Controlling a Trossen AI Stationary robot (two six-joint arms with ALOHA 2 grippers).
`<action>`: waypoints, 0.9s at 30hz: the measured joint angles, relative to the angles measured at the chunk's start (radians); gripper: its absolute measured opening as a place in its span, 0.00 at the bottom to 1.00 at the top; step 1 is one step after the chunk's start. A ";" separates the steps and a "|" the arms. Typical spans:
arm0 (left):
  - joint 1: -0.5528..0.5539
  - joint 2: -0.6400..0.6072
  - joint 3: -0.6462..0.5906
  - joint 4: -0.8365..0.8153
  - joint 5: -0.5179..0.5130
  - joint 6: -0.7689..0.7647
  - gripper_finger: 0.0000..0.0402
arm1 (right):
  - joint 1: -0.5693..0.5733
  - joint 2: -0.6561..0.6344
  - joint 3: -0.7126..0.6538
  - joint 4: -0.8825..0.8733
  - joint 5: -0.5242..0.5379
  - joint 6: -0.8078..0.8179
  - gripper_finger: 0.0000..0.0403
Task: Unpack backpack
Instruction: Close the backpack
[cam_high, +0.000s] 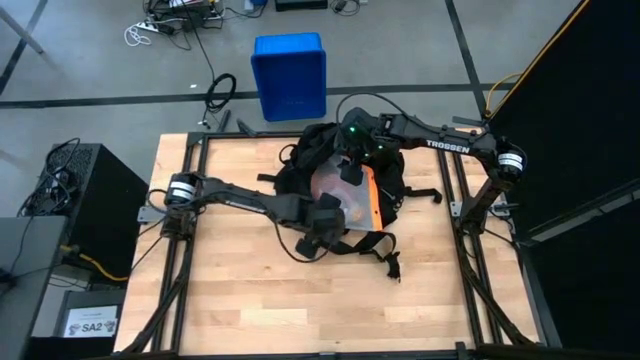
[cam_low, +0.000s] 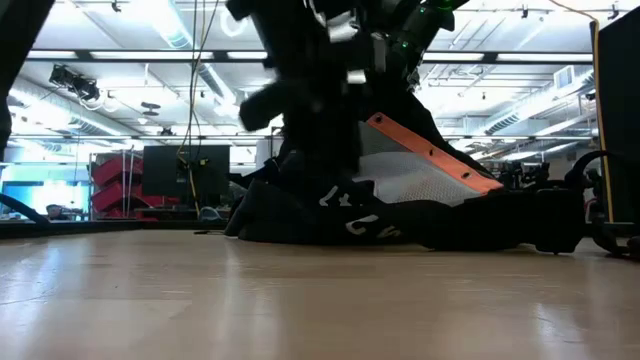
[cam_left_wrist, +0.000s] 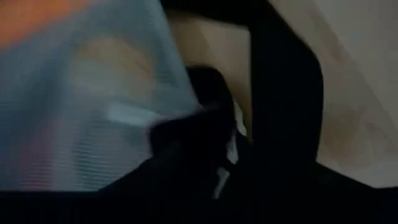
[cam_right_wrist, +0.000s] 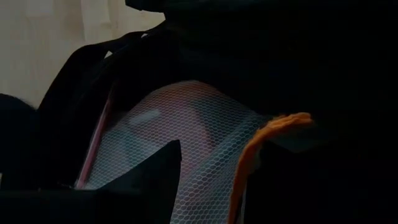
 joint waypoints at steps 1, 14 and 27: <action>0.007 0.016 0.000 -0.015 -0.003 -0.002 0.57 | 0.000 0.000 0.000 0.000 0.000 0.000 0.47; 0.023 0.108 0.000 0.003 -0.181 -0.061 0.61 | 0.000 0.000 0.001 0.010 0.001 -0.007 0.46; 0.058 0.110 -0.002 0.020 -0.254 -0.112 0.01 | 0.000 0.000 0.001 0.010 0.001 -0.007 0.46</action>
